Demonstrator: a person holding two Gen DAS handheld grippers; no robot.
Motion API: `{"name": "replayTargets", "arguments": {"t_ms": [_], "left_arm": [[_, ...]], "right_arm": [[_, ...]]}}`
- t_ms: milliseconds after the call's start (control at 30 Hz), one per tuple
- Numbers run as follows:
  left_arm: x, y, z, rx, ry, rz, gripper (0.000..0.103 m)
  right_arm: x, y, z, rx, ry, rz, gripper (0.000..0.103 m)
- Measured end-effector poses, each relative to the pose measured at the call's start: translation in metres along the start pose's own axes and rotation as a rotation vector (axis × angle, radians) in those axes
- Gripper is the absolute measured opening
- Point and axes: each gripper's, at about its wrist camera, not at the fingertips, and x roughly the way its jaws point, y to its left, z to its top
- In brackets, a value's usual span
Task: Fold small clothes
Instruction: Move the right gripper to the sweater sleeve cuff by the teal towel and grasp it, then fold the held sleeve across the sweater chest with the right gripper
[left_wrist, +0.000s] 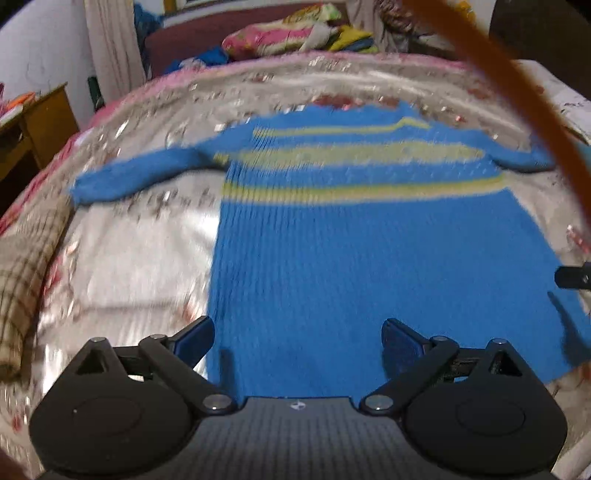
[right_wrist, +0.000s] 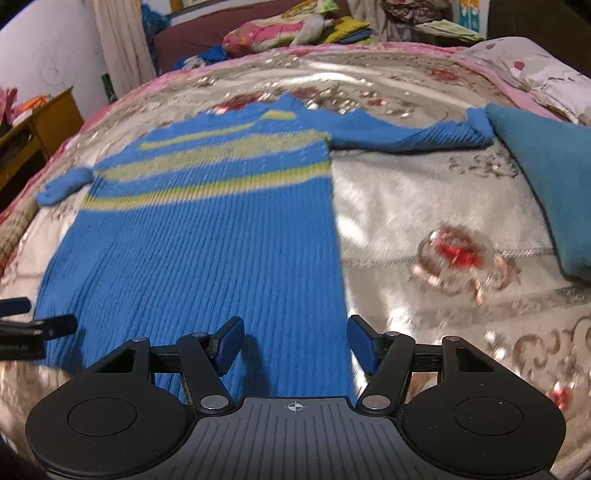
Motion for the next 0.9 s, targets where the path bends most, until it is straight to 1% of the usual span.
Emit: {"name": "replayTargets", "arguments": {"t_ms": [133,167,267,400,467,533,700,800,900], "left_arm": [[0.009,-0.012,0.023,0.009,-0.021,-0.046,0.103],[0.013,-0.017,0.028,0.011,-0.023,-0.057,0.103],[0.027,-0.031,0.043,0.021,-0.021,-0.096,0.103],[0.045,-0.056,0.062,0.037,-0.021,-0.148,0.103],[0.053,-0.068,0.071,0.043,-0.025,-0.173,0.103],[0.059,-0.079,0.079,0.044,-0.03,-0.196,0.103],[0.074,-0.097,0.089,0.042,-0.021,-0.236,0.103],[0.081,-0.1,0.088,0.046,-0.002,-0.243,0.103],[0.085,-0.099,0.086,0.046,0.012,-0.244,0.103]], "right_arm": [[0.004,-0.023,0.028,0.051,-0.034,-0.014,0.062],[0.006,-0.031,0.038,0.065,-0.039,-0.022,0.059],[0.015,-0.056,0.065,0.1,-0.056,-0.051,0.056],[0.03,-0.089,0.108,0.129,-0.088,-0.097,0.047],[0.039,-0.105,0.13,0.144,-0.102,-0.11,0.044],[0.05,-0.118,0.152,0.164,-0.11,-0.13,0.043],[0.087,-0.147,0.196,0.236,-0.088,-0.138,0.042],[0.11,-0.162,0.21,0.264,-0.071,-0.172,0.042],[0.132,-0.176,0.213,0.317,-0.027,-0.183,0.042]]}}
